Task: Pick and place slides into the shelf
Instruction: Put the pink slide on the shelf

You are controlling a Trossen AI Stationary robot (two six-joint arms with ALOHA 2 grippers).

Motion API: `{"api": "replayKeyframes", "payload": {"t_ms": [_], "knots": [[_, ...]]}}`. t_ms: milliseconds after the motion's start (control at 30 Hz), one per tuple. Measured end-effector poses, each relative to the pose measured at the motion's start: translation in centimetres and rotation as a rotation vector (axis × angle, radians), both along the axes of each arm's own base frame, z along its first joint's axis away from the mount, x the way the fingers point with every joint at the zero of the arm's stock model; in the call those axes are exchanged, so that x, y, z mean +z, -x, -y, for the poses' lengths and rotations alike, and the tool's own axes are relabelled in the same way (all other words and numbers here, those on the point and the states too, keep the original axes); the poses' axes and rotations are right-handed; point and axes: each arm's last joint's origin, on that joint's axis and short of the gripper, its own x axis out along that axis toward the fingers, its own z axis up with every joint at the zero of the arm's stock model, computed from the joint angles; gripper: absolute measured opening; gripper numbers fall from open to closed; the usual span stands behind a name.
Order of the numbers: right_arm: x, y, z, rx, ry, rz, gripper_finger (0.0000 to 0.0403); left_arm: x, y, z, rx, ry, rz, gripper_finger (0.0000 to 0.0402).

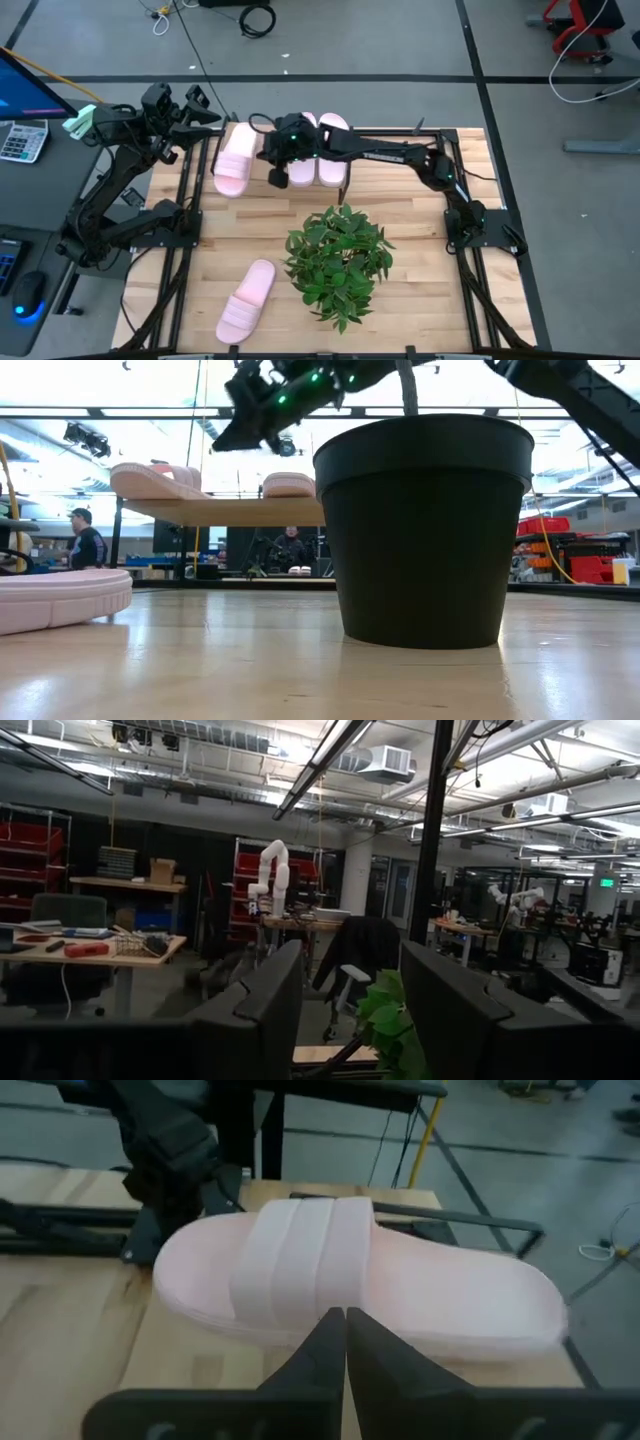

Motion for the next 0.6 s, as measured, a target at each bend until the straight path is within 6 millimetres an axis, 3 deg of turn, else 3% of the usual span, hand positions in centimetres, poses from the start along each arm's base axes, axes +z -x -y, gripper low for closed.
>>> {"api": "replayKeyframes", "payload": {"t_ms": [200, 400, 600], "knots": [[4.1, 3.3, 0.0, -0.036, 0.086, -0.070, 0.0021, 0.0, 0.0, 0.0, -0.001, 0.000, -0.001, 0.0177], [7.8, 7.8, 0.5, -0.129, 0.007, -0.147, 0.0023, -0.1, -0.2, 0.2, -0.056, 0.019, -0.037, 0.0175], [11.3, 12.3, -1.0, -0.155, -0.051, -0.208, 0.0023, -0.1, -1.0, 1.2, -0.153, 0.030, -0.043, 0.0173]]}}
